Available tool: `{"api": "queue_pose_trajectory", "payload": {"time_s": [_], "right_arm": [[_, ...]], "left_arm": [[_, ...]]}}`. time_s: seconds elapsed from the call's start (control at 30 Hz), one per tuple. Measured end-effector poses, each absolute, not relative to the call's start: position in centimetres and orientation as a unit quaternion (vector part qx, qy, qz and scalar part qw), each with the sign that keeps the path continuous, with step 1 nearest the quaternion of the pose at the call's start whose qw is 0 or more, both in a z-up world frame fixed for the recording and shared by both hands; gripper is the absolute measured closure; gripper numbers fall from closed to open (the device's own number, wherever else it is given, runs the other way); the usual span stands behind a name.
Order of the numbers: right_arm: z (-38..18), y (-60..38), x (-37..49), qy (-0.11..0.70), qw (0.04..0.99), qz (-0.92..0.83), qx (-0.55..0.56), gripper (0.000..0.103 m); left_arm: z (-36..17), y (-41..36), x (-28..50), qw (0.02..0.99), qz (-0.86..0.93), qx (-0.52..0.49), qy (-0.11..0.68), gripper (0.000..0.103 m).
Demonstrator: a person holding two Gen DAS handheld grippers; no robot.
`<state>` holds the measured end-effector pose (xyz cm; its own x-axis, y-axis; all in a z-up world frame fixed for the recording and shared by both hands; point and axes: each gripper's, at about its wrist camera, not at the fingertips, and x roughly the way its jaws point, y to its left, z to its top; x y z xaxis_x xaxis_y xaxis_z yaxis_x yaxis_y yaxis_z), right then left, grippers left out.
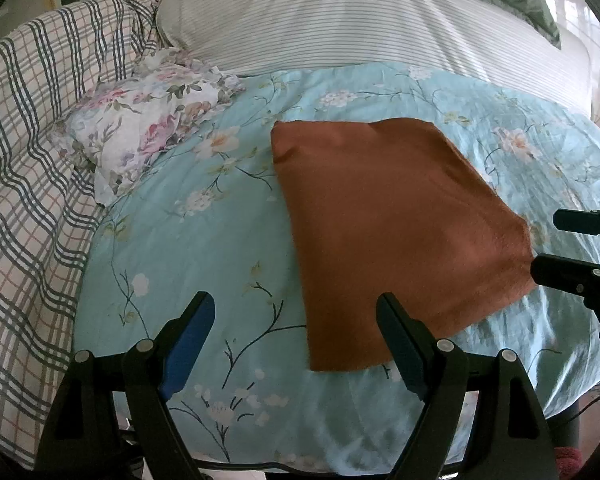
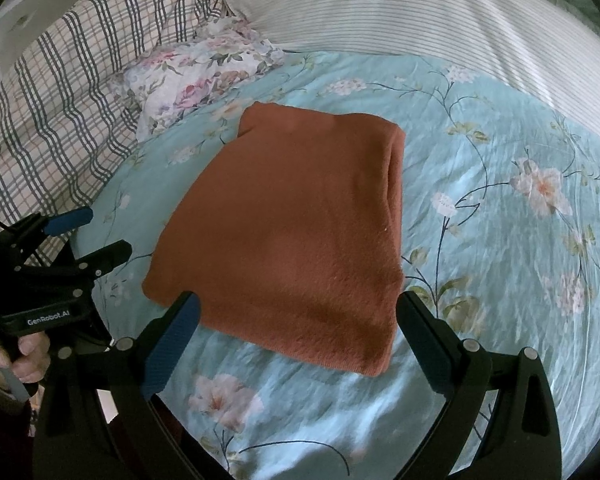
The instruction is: Fold small clothes
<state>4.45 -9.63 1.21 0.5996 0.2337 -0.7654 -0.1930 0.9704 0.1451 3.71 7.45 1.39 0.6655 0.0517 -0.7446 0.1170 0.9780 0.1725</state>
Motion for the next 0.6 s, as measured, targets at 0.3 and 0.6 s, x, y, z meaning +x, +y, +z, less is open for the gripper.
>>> {"api": "queue_pose_trajectory", "payload": {"time_s": [0.3,0.6], "right_arm": [[1.2,-9.6,4.6,0.432,0.894,0.118,0.024,0.005],[0.9,-10.1,5.6,0.432,0.895,0.112,0.026,0.005]], "left_arm": [[1.4,7.2,3.9,0.907,-0.019,0.104,0.408,0.02],[1.3,6.9,4.5,0.906,-0.021,0.106,0.41,0.02]]}}
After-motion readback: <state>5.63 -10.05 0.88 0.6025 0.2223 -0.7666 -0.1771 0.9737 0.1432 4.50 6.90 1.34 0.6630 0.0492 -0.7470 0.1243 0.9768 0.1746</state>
